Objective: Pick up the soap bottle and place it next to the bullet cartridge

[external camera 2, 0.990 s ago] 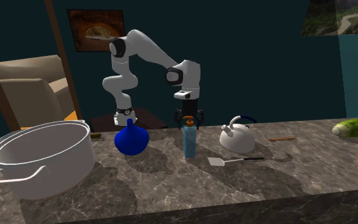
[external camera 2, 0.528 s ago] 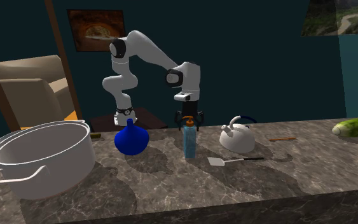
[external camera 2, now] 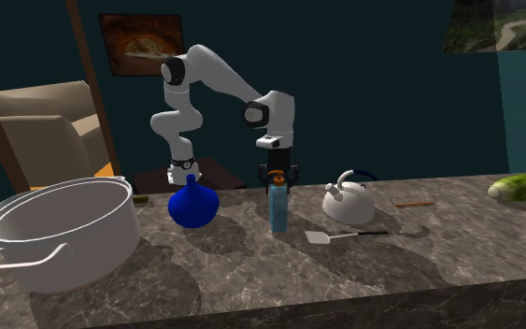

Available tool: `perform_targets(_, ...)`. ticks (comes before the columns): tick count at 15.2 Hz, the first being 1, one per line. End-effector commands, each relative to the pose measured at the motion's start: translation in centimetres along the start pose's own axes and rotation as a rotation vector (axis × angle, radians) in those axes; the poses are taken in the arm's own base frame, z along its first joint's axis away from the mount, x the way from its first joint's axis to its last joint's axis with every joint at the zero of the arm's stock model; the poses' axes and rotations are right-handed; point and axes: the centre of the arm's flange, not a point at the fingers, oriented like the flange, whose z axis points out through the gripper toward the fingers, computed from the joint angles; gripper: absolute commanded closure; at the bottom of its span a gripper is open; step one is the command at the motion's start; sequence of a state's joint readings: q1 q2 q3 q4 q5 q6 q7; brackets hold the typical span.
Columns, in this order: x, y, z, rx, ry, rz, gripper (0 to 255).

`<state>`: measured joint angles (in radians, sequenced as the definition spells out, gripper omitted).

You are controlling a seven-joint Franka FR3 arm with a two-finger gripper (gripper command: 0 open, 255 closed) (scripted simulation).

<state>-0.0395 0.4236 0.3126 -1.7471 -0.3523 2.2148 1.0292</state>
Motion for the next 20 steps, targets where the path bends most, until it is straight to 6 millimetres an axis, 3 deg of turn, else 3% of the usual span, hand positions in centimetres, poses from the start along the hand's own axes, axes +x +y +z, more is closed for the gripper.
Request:
perform_targets(1,0.0,0.0,0.1,-0.001,-0.001,0.001,255)
perform_targets(3,0.0,0.1,0.1,-0.001,-0.001,0.001,255)
perform_targets(20,1.6,0.4,-8.8,-0.001,-0.001,0.001,255)
